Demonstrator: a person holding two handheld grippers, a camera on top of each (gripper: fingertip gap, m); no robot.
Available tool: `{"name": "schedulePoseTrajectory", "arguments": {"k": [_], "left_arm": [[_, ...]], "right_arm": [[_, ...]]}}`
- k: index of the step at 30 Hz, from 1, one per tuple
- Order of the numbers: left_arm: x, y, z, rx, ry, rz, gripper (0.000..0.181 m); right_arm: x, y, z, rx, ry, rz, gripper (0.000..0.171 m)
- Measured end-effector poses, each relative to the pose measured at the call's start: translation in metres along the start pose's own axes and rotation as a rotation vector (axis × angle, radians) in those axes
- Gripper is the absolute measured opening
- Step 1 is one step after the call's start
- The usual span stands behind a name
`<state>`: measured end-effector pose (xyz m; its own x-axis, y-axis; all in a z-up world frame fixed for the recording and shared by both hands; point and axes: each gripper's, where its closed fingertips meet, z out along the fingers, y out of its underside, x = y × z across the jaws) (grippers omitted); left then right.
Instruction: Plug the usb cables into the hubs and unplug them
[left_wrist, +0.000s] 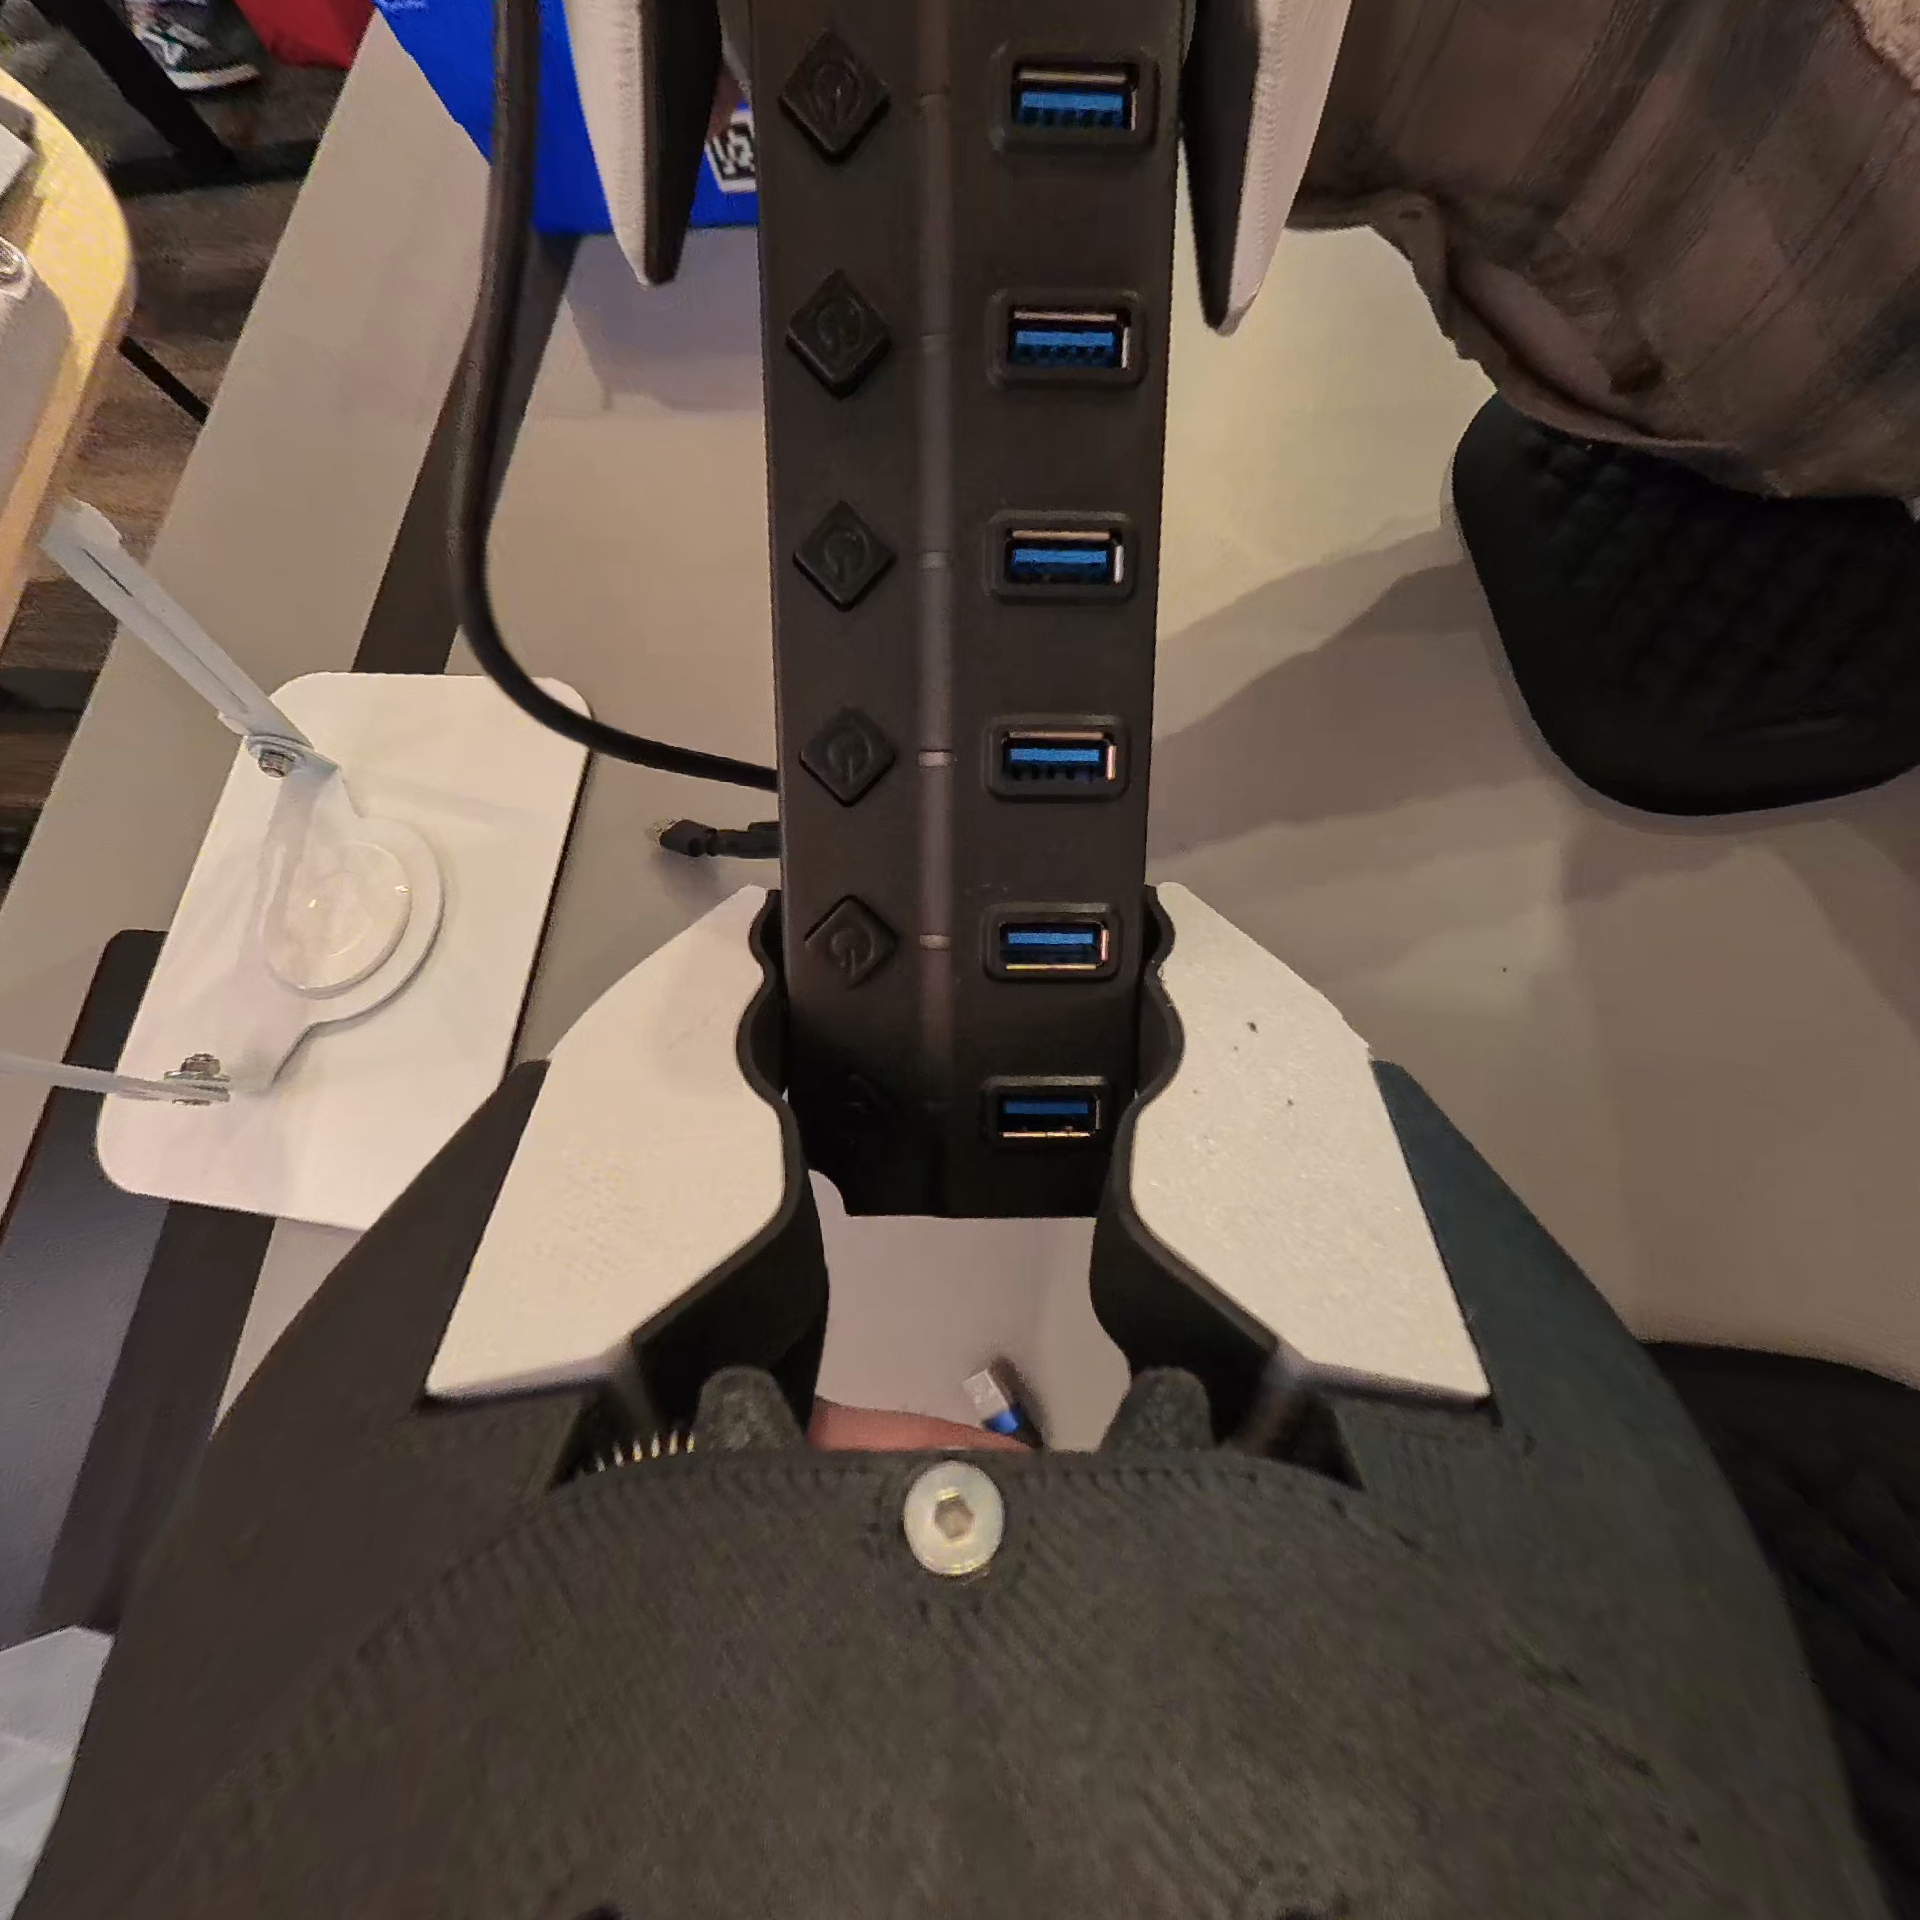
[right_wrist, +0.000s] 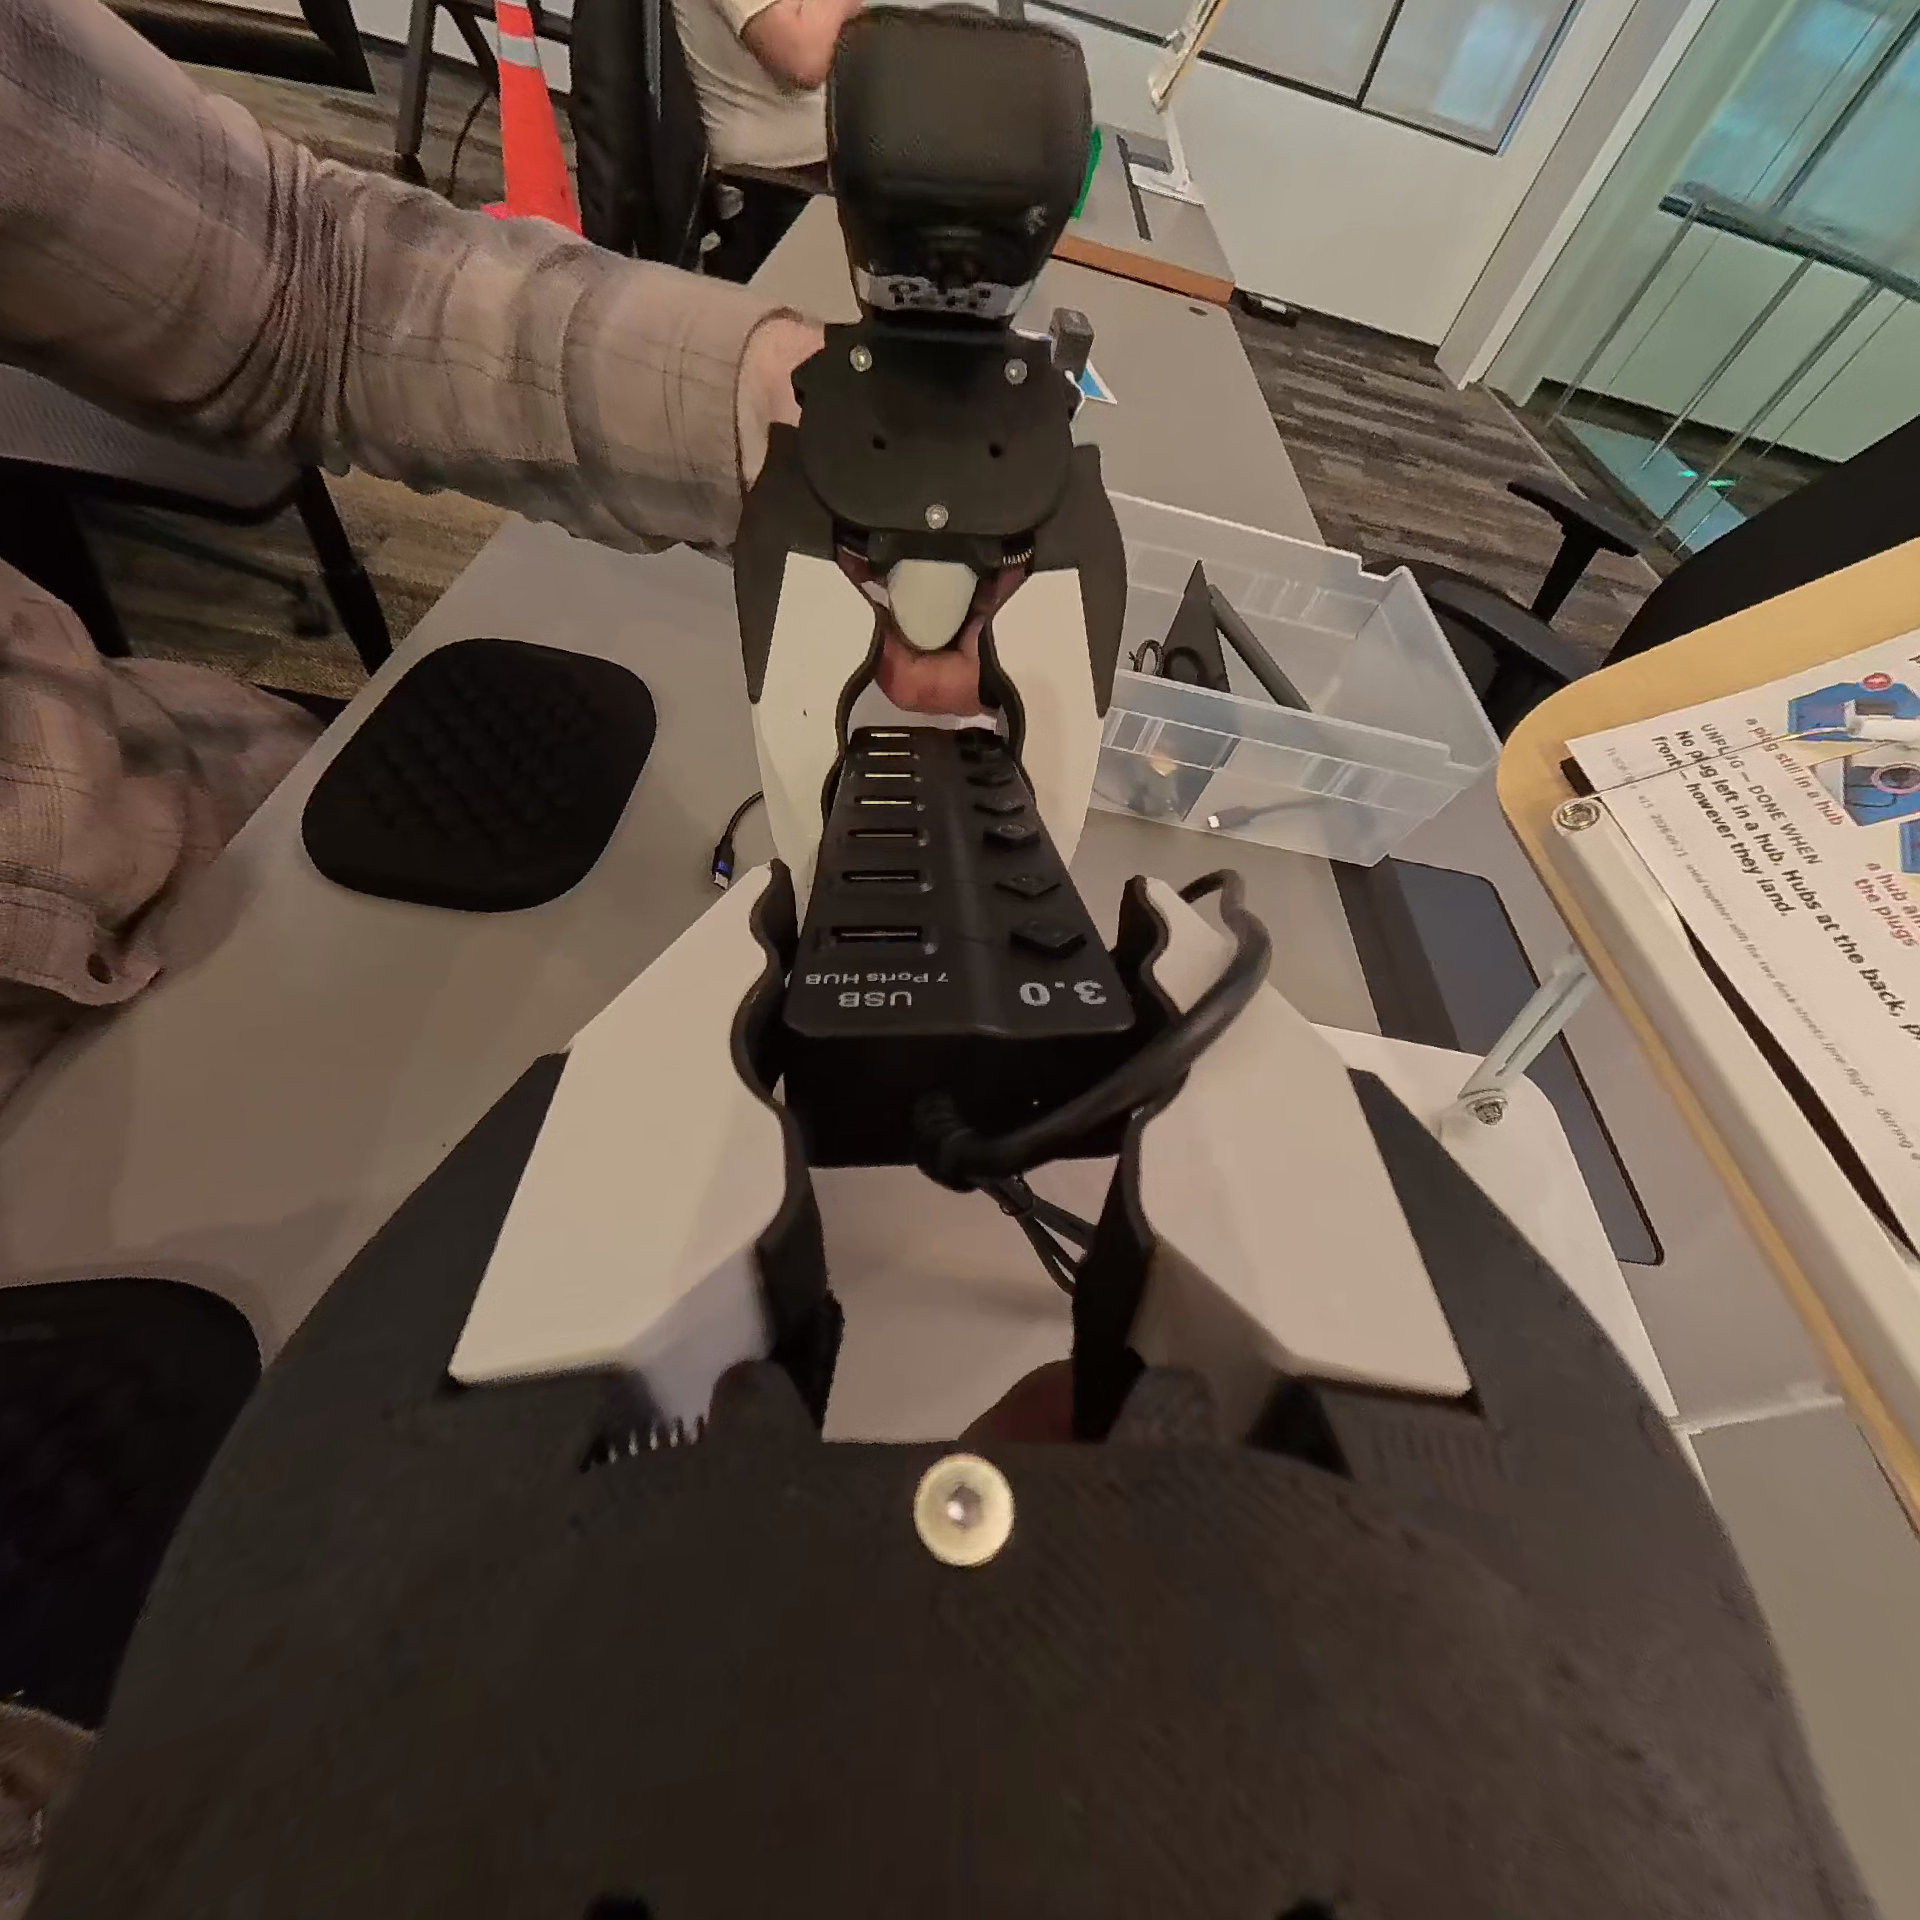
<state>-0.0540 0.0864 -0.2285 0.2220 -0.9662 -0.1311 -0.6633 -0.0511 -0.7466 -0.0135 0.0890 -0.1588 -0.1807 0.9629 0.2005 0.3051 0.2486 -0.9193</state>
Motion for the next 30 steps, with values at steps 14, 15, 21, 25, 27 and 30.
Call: {"name": "schedulePoseTrajectory", "arguments": {"k": [14,15,21,25,27,30], "left_arm": [[0.010,0.014,0.013,0.081,0.012,-0.045,0.054],[0.010,0.016,0.013,0.082,0.013,-0.049,0.054],[0.014,0.018,0.015,0.093,0.007,-0.063,0.054],[0.014,0.017,0.011,0.094,-0.015,-0.055,0.054],[0.012,0.019,0.010,0.078,-0.041,-0.056,0.054],[0.012,0.020,0.009,0.074,-0.038,-0.073,0.054]], "right_arm": [[-0.010,0.009,0.011,-0.147,-0.030,0.001,0.061],[-0.010,0.015,0.011,-0.199,-0.042,0.010,0.061],[-0.015,0.027,0.012,-0.436,-0.094,-0.017,0.064],[-0.017,0.032,0.016,-0.453,-0.133,-0.017,0.069],[-0.018,0.034,0.016,-0.466,-0.153,-0.034,0.062],[-0.016,0.035,0.017,-0.479,-0.165,-0.050,0.062]]}}
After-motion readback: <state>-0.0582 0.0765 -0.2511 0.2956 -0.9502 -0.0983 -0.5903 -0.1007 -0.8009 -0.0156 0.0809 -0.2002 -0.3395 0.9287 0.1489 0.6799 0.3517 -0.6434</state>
